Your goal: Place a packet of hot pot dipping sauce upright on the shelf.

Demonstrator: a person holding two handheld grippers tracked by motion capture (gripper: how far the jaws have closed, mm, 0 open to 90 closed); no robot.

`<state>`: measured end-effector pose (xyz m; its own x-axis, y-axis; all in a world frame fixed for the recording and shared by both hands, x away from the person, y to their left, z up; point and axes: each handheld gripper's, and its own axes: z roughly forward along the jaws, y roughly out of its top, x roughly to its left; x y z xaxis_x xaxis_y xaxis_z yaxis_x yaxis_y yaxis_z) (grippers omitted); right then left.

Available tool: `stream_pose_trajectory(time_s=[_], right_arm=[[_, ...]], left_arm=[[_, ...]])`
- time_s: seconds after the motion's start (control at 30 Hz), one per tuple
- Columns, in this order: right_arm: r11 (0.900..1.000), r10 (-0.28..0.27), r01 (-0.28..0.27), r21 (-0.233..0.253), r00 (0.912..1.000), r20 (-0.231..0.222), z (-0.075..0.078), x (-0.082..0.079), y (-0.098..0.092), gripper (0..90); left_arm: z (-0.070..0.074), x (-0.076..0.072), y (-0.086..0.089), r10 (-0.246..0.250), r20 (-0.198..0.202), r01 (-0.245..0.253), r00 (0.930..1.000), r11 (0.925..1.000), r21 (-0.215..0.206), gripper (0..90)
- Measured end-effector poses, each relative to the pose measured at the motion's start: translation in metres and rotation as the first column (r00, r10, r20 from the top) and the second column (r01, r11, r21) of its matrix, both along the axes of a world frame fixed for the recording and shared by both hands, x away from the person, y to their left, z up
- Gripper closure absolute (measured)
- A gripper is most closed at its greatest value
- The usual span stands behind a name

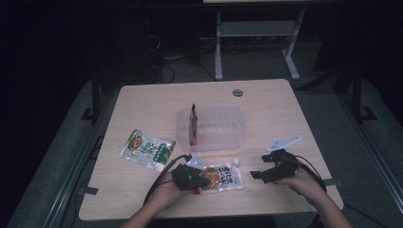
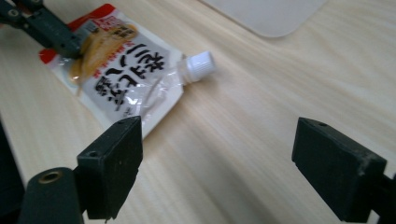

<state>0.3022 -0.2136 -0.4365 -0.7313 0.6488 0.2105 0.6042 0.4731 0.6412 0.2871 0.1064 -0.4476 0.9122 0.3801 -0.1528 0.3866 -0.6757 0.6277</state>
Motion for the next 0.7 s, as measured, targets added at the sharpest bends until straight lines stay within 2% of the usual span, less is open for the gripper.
stream_pose_trajectory(time_s=[0.07,0.13,0.17,0.23,0.33,0.4,0.47,0.53,0.6,0.7], right_arm=[[1.000,0.005,-0.005,-0.001,0.9998,-0.019,0.001,-0.002,0.003,15.2],[1.000,0.015,-0.015,-0.003,0.9997,-0.019,0.001,-0.003,0.005,15.1],[0.999,0.032,-0.032,-0.012,0.9994,-0.015,0.001,-0.004,0.009,15.1],[0.999,0.044,-0.044,-0.003,0.9986,-0.028,0.000,-0.004,0.011,15.1],[0.998,0.055,-0.055,-0.005,0.9982,-0.025,0.000,-0.004,0.013,15.1],[0.997,0.070,-0.071,-0.006,0.9973,-0.021,-0.001,-0.004,0.016,15.1],[0.997,0.079,-0.079,-0.007,0.9968,-0.017,-0.001,-0.004,0.017,15.1],[0.996,0.088,-0.088,-0.005,0.9959,-0.023,-0.001,-0.005,0.019,15.1],[0.995,0.100,-0.100,0.002,0.9948,-0.021,-0.002,-0.006,0.021,15.2],[0.994,0.113,-0.112,0.007,0.9933,-0.027,-0.003,-0.006,0.025,15.2]], left_arm=[[0.006,0.003,-0.001,-0.015,0.019,0.015,0.9997,0.9999,-0.005,89.9],[0.008,0.004,-0.003,-0.005,0.019,0.005,0.9998,0.9998,-0.017,89.9],[0.012,0.008,-0.007,-0.010,0.033,0.011,0.9994,0.9995,-0.028,89.9],[0.015,0.011,-0.011,-0.006,0.043,0.007,0.9991,0.9993,-0.038,89.9],[0.015,0.015,-0.014,-0.006,0.047,0.008,0.9989,0.9992,-0.040,89.9],[0.010,0.020,-0.023,-0.024,0.047,0.025,0.9986,0.9997,-0.004,89.9],[0.006,0.021,-0.027,-0.027,0.044,0.027,0.9986,0.9996,0.010,89.9],[-0.002,0.020,-0.034,-0.045,0.061,0.042,0.9971,0.9978,0.051,90.0],[-0.004,0.019,-0.038,-0.032,0.055,0.029,0.9980,0.9978,0.060,90.0],[-0.006,0.019,-0.038,-0.029,0.067,0.023,0.9973,0.9960,0.087,90.0]])
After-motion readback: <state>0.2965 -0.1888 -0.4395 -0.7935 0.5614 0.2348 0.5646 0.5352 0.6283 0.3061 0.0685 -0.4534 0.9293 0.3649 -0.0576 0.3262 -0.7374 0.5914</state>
